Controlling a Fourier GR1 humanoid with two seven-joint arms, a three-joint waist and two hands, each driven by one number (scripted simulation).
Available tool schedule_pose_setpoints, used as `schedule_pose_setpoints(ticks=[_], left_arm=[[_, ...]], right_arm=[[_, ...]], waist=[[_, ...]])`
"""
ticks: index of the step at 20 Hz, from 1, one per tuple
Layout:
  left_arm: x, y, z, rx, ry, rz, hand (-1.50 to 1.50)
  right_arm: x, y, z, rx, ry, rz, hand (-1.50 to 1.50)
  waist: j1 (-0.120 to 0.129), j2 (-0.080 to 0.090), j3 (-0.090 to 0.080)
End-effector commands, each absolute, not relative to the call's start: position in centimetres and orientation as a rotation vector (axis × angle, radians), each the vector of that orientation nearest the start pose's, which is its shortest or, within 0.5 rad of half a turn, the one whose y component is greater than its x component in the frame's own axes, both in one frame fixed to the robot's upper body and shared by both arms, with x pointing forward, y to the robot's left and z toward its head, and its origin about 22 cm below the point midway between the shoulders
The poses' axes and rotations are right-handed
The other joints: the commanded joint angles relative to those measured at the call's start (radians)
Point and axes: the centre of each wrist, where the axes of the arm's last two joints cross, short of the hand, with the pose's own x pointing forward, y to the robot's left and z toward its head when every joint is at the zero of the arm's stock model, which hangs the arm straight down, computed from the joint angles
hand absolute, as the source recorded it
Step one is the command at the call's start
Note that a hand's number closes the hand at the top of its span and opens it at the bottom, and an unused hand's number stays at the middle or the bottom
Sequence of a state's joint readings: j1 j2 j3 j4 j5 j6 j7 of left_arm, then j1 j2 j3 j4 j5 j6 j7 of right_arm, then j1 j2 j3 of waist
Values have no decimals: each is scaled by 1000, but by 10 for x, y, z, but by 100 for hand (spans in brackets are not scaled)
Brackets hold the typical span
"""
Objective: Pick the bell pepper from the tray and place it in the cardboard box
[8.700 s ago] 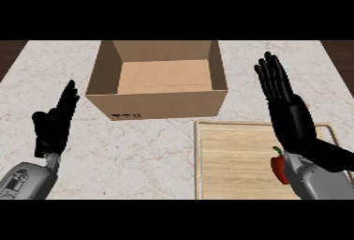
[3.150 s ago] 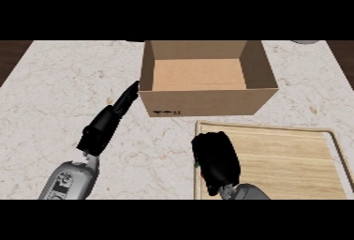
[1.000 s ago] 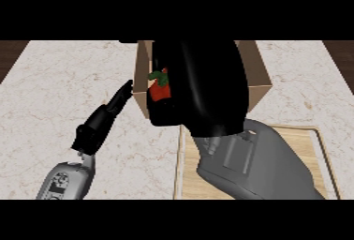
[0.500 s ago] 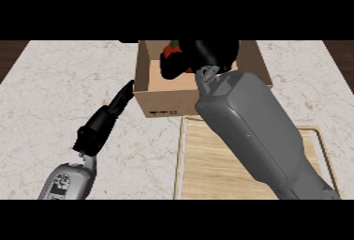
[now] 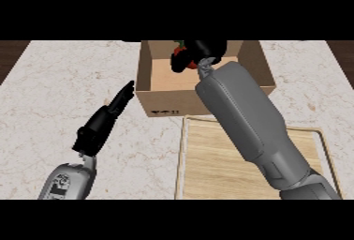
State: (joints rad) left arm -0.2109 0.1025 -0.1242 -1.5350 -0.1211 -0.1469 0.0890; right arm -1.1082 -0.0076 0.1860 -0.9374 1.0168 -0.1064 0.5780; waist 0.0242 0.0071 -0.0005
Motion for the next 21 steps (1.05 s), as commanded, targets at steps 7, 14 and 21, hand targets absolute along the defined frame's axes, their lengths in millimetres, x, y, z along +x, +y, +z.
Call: schedule_pose_setpoints(ticks=[7,14,21], left_arm=[[281,208,30,-47,-1616,-466,0],[293,216,41,-43,-1605,-464,0],[287,207,48,-39,-1602,-450,0]], right_arm=[[433,-69,135,-815,-1468,714,-150],[431,-90,126,-695,-1695,341,-150],[428,-128,149,-482,-1800,18,-150]], waist=[[0,2,0],[-4,4,2],[-28,-10,2]])
